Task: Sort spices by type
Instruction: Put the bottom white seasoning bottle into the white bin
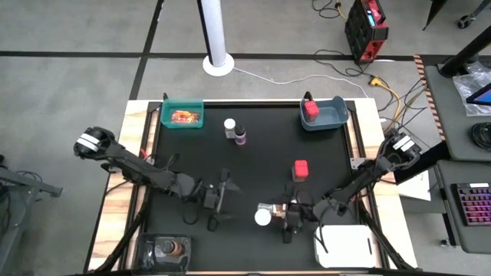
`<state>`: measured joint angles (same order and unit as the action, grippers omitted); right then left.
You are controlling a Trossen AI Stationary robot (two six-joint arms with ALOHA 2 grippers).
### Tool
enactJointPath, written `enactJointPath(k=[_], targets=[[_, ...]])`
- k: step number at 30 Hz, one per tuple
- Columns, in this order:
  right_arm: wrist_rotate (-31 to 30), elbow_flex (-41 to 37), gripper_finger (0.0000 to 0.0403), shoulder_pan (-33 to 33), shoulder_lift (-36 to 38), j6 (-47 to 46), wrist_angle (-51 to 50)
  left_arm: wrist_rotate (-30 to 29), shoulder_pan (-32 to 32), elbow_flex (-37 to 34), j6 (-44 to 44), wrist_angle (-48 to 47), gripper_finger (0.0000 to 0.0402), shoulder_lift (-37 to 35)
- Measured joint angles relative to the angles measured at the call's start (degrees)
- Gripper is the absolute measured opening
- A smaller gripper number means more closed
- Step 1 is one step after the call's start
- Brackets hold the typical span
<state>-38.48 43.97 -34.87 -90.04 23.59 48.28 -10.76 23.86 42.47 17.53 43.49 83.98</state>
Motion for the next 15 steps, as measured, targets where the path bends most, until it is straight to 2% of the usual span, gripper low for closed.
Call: enactJointPath(k=[9, 15], targets=[[0.37, 0.31, 0.0187, 1.61, 0.02, -1.93, 0.38, -0.33, -0.38, 7.78, 2.32, 0.85, 0.0304, 9.73], [1.20, 0.31, 0.0187, 1.65, 0.02, -2.12, 0.29, -0.30, -1.75, 10.97, 2.53, 1.80, 0.0304, 12.80]])
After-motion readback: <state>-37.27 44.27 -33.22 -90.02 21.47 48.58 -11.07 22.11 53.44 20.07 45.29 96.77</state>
